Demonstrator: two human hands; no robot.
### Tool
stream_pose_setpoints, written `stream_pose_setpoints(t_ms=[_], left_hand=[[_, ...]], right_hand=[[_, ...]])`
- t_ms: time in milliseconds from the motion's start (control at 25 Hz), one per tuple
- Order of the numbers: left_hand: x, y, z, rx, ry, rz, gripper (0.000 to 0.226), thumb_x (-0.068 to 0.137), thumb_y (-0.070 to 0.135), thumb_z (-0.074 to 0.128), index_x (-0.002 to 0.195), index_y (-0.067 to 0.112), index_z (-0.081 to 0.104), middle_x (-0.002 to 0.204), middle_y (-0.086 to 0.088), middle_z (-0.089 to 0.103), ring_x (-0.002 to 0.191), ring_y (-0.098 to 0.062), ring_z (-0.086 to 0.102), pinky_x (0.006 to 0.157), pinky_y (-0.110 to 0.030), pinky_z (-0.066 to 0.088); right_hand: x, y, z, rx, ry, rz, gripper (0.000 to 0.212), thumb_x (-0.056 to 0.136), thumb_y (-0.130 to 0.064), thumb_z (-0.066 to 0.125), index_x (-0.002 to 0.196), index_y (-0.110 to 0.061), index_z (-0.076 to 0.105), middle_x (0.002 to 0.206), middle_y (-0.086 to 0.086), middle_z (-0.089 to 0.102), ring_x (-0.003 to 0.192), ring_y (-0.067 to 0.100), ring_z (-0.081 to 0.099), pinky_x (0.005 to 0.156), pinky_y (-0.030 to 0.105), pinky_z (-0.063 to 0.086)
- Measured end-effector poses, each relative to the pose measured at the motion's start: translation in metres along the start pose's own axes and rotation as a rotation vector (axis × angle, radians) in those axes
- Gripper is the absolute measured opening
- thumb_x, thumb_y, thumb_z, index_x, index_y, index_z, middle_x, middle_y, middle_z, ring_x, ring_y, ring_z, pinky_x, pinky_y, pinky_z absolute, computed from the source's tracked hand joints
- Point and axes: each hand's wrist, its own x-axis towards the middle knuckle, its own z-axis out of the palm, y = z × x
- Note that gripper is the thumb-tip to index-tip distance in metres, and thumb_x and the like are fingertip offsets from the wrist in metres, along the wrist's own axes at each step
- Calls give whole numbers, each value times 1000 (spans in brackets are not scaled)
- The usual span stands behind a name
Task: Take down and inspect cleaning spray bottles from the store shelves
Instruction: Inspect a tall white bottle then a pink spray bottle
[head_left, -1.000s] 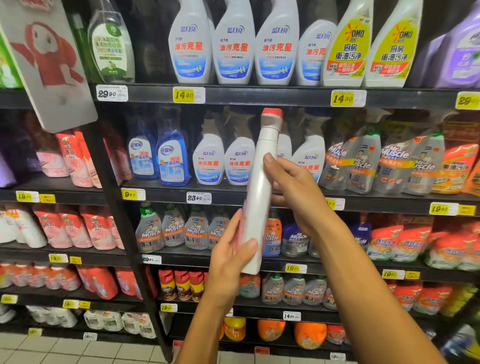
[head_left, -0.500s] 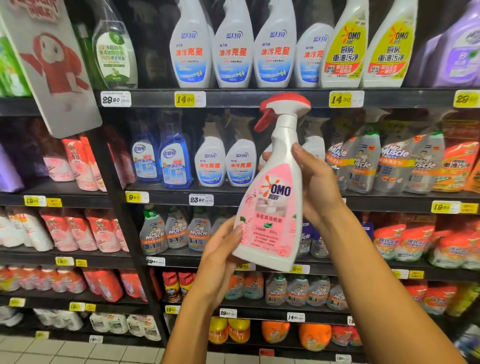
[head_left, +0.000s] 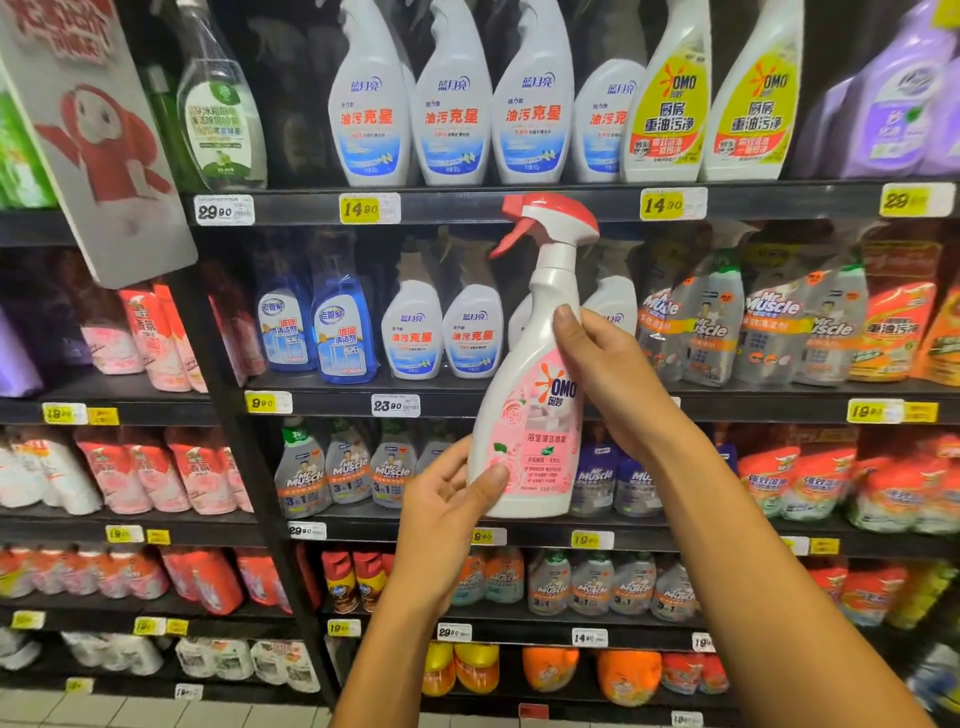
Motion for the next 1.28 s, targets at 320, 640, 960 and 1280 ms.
stream_pose_setpoints(t_ms=[320, 640, 960, 1280], left_hand=[[-8, -9, 40, 776, 353, 274, 41, 81, 54, 67, 121, 47, 59, 84, 10, 70, 72, -14, 65, 61, -43, 55], [-9, -13, 41, 888, 424, 374, 45, 83, 54, 64, 122, 33, 65, 82, 11, 70, 67, -10, 64, 57, -36, 56], [8, -3, 6, 126, 129, 38, 37, 77, 14, 78, 111, 21, 66, 104, 0, 76, 96, -17, 73, 74, -25, 59], [18, -20, -13, -210, -58, -161, 34, 78, 18, 70, 111, 11, 69, 113, -16, 72, 105, -28, 70, 74, -33, 60]], right_hand=[[24, 22, 11, 396, 118, 178, 29, 107, -26, 37, 111, -16, 63, 112, 13, 73, 118, 40, 62, 101, 55, 49], [24, 21, 15, 411, 104, 162, 25, 105, -29, 42, 116, -21, 62, 107, 8, 75, 112, 34, 66, 94, 48, 55], [21, -1, -1, 109, -18, 38, 37, 100, -32, 53, 118, -2, 64, 104, 10, 69, 88, 20, 65, 73, 29, 50], [13, -3, -8, 105, -65, 96, 37, 92, -29, 67, 122, -10, 60, 86, 6, 75, 78, 21, 73, 66, 28, 57]])
